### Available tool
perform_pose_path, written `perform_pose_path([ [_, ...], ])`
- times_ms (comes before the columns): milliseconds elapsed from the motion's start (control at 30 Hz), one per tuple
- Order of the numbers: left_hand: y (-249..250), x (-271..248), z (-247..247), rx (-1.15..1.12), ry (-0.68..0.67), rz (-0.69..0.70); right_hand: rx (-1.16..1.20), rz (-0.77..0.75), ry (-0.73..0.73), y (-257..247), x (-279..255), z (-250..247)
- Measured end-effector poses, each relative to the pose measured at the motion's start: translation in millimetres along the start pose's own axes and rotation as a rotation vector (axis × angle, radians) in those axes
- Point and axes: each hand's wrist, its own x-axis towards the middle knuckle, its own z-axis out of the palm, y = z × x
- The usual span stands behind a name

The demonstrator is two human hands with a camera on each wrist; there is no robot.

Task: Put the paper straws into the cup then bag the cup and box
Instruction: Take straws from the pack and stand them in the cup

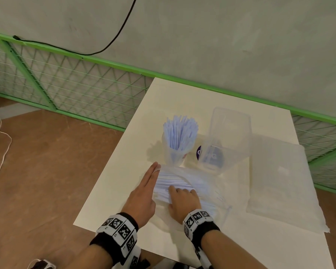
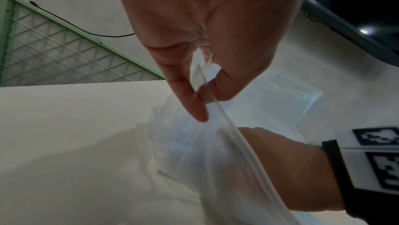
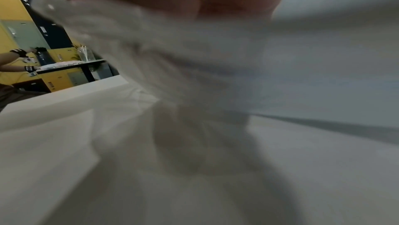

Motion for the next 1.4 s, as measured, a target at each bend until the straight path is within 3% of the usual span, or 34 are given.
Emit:
perform_pose_path([
  [567,-1,-3,0,-0.009,0.009,-0.004,0.003,0.052,0.03,2,6,7],
  [1133,-1,-1,0,-0.029,0.037,0.024,-0.142,-0.027,0.006,1,-4,1],
  [1233,-3,0,0,-0.036,0.046,0.013,-0.048,-0.036,0.056,4,-9,-4],
  [1400,-10,1,-1,-0.033,0.068,-0.001,0.393,-0.015,0.169,19,-31,-25],
])
